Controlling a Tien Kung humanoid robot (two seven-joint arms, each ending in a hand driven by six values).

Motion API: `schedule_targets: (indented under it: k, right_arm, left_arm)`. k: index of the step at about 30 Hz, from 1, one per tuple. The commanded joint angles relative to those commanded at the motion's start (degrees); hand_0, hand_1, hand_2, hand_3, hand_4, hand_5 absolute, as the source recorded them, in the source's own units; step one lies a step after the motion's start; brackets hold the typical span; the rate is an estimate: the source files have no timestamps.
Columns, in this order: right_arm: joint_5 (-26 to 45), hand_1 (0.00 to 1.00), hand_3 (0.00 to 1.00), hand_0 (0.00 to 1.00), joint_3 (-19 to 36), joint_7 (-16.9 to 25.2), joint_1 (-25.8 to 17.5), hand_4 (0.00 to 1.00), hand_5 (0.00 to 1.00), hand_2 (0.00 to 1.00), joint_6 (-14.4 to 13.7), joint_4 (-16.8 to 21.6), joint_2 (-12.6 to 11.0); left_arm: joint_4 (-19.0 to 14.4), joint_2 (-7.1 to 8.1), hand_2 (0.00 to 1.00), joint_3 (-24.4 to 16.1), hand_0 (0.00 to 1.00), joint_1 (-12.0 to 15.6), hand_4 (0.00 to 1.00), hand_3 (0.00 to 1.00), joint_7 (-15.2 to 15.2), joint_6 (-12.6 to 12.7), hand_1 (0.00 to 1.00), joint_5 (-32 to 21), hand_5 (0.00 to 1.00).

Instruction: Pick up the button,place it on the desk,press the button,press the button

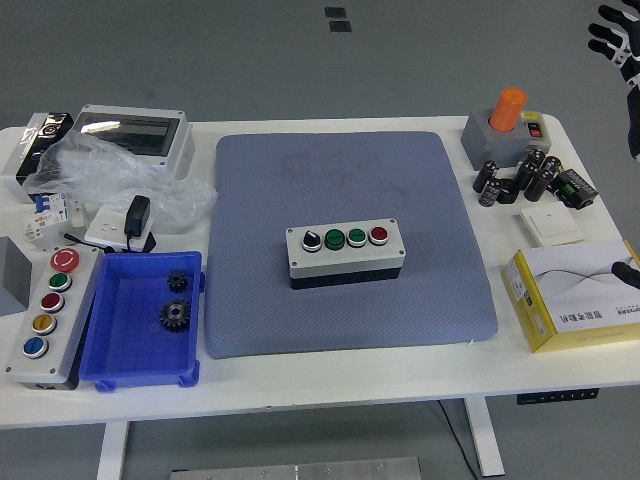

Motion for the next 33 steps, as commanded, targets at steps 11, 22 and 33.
schedule_targets:
  k: [11,22,33]
  right_arm:
    - [-2.76,0.767,0.831,0.791,0.79,-1.54,-0.44,0.998,0.805,0.790,-0.21,1.12,-0.97]
    - [-2.07,0.769,0.828,0.793,2.28,-1.51,-0.78,0.998,0.799,0.791,-0.10,0.24,-0.12]
    - [-1.76,0.767,0.828,0.792,1.20,-1.95,-0.04,0.998,0.798,0.791,0.05,-0.52,0.11]
  left_arm:
    - [-0.05,-0.73,0.670,-1.15,0.695,1.03,0.707,0.690,0.50,-0.16,0.731,0.88,0.465]
    - [-0.19,-0.54,0.670,-2.98,0.693,0.95,0.709,0.689,1.28,0.20,0.731,1.53,0.461]
    - [-0.21,-0.48,0.670,-2.87,0.693,0.86,0.708,0.691,2.26,0.34,0.731,1.70,0.459]
